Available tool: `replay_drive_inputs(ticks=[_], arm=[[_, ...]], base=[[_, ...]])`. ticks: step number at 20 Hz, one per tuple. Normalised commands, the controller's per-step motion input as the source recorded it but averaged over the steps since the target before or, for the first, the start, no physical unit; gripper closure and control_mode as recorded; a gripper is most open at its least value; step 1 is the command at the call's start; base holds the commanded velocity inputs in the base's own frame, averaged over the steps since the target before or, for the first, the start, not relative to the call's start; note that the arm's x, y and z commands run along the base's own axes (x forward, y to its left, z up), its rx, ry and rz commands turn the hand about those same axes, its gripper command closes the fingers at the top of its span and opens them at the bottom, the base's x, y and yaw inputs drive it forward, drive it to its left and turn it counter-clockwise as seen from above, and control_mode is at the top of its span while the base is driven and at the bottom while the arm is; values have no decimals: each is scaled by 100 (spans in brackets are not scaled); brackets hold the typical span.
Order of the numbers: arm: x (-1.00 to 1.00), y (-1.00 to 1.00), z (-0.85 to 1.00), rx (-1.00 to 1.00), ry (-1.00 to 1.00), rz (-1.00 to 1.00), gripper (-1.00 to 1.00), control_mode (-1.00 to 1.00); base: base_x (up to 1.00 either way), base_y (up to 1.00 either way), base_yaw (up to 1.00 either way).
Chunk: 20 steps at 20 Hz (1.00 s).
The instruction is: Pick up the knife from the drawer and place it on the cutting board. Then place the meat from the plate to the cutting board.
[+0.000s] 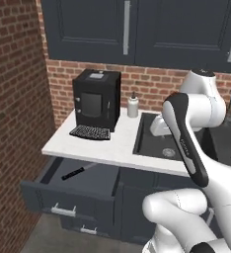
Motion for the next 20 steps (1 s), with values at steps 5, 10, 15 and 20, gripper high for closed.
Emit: replay_drive_inputs(ticks=[5,10,15,20], arm=[[0,0,0,0,0,0,-100,100],[0,0,0,0,0,0,-100,100],[0,0,0,0,0,0,-100,100],[0,0,-7,0,2,3,-100,-100]], base=[[-3,0,40],[0,15,41],[-1,3,38],[-6,0,22]])
